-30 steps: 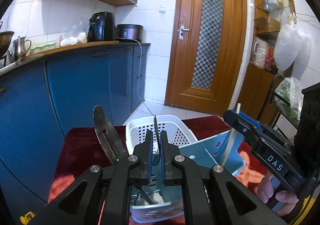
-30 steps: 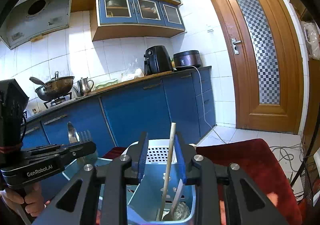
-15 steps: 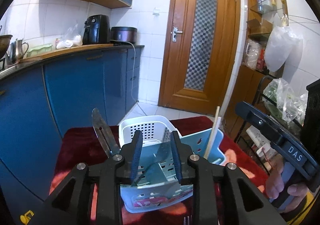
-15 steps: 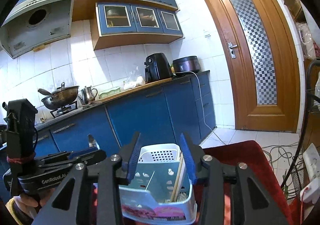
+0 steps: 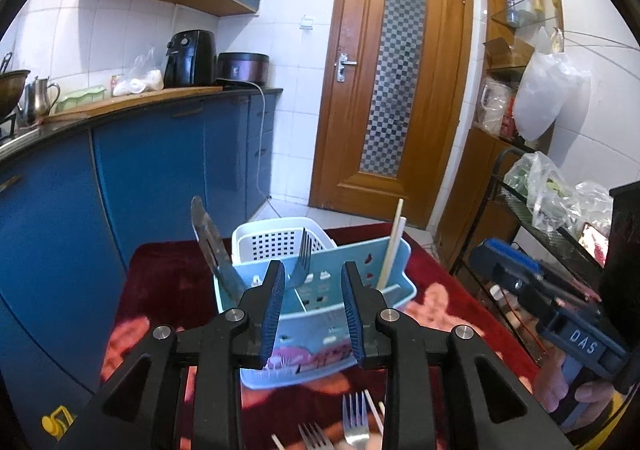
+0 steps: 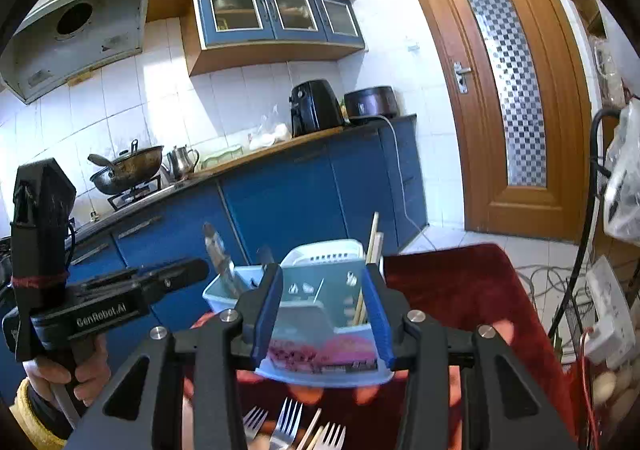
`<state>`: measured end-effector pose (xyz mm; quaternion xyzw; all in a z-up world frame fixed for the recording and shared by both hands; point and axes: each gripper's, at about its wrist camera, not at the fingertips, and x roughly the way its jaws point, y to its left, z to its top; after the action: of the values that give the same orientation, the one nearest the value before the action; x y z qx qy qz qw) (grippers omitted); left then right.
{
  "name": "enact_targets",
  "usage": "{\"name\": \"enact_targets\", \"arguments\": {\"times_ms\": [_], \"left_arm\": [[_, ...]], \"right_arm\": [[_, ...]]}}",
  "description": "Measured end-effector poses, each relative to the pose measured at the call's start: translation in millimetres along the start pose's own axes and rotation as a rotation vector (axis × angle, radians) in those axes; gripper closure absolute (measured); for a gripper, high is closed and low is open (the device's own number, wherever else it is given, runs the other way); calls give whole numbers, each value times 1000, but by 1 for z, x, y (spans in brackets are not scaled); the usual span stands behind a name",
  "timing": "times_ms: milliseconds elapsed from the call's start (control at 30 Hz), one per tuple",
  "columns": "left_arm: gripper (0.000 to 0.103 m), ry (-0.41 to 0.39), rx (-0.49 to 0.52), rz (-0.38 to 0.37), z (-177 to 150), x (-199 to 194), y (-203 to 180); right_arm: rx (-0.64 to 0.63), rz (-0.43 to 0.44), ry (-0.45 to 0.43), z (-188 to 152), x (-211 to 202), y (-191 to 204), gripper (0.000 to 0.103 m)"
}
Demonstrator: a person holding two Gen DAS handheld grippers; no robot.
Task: Organize utensils
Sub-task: 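Open the right tool to drop the chopstick in the holder while the left tool releases the fork, then move both tools down to the utensils on the blanket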
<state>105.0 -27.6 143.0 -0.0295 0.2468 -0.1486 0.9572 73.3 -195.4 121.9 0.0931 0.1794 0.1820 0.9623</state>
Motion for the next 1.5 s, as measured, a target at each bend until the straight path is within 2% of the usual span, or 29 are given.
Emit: {"name": "enact_targets", "arguments": {"times_ms": [267,533,867,1167,1500], "left_arm": [[73,25,-20,25,-18,-25,1],[73,78,-66,34,-39,-32,11],[73,154,-90,33,-75,-36,13],[73,248,-137,41,-105,-21,19],[73,369,-146,68,-135,9,17]], "right_arm": [[2,-16,70,-21,-15,11,53],[4,-22,112,-41,-27,20,48],[73,-26,183,-65,-33,11,48],[107,-50,255,-89,-30,-1,47],[156,-65,307,-107,-24,-16,47]]}}
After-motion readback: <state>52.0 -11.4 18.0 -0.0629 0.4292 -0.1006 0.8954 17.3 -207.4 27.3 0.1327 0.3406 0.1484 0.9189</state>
